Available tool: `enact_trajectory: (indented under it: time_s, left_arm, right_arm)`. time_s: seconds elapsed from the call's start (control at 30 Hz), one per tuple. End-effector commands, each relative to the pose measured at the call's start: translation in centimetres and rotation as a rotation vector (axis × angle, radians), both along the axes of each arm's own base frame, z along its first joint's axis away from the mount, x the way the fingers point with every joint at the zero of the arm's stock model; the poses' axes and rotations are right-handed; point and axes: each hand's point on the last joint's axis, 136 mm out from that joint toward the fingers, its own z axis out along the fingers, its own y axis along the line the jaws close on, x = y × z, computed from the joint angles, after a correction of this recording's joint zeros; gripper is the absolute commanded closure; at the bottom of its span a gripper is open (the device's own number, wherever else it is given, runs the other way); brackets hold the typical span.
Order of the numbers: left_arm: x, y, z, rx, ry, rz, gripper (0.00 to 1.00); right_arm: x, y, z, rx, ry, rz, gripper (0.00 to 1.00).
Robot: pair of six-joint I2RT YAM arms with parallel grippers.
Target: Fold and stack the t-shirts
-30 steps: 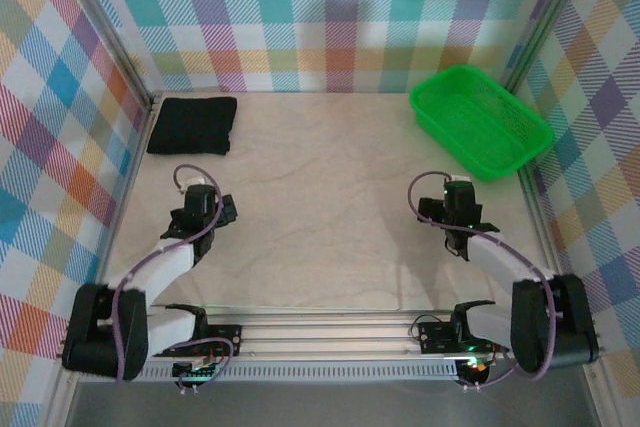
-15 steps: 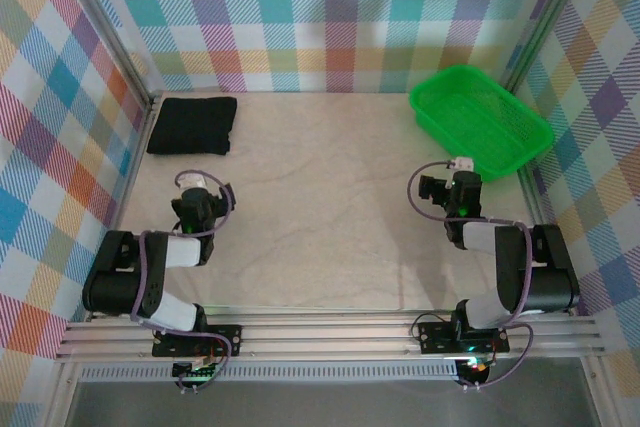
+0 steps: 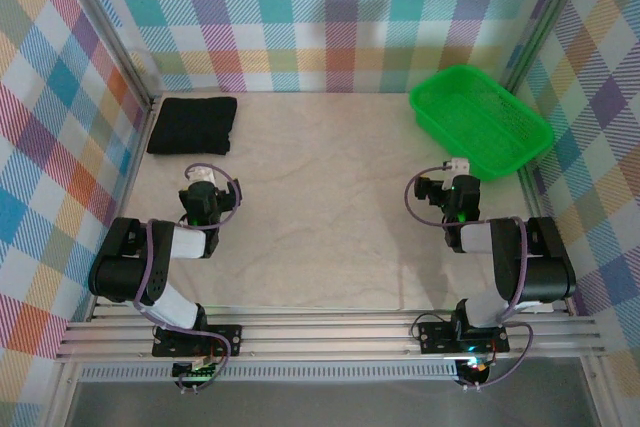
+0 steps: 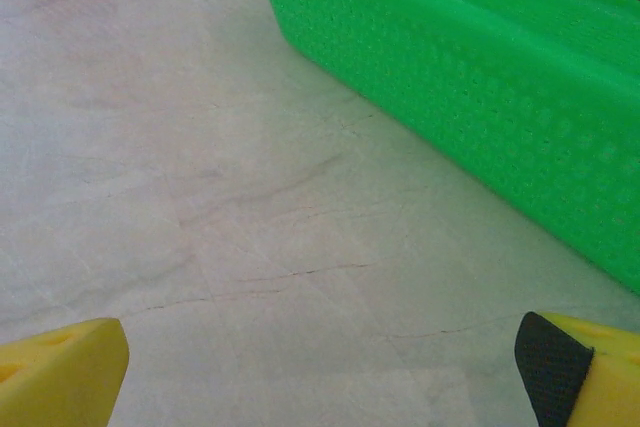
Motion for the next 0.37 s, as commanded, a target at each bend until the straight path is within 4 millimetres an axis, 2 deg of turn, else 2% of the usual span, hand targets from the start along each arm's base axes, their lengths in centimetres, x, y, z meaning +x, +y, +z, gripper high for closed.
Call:
enact_trajectory:
  time_s: [0.0,0.33]
  left_arm:
    - [0.39,-0.21,0.70,0.011,-0.023,-0.013,0.00]
    - [0.42,-0.25,0.73,0.011,-0.024,-0.014,0.00]
  right_arm:
    - [0.16,0.08,0.82,0.000,-0.040,0.018,0.00]
    - [0.22,0.12,0.81,0.003,-0.039,0.024,0.00]
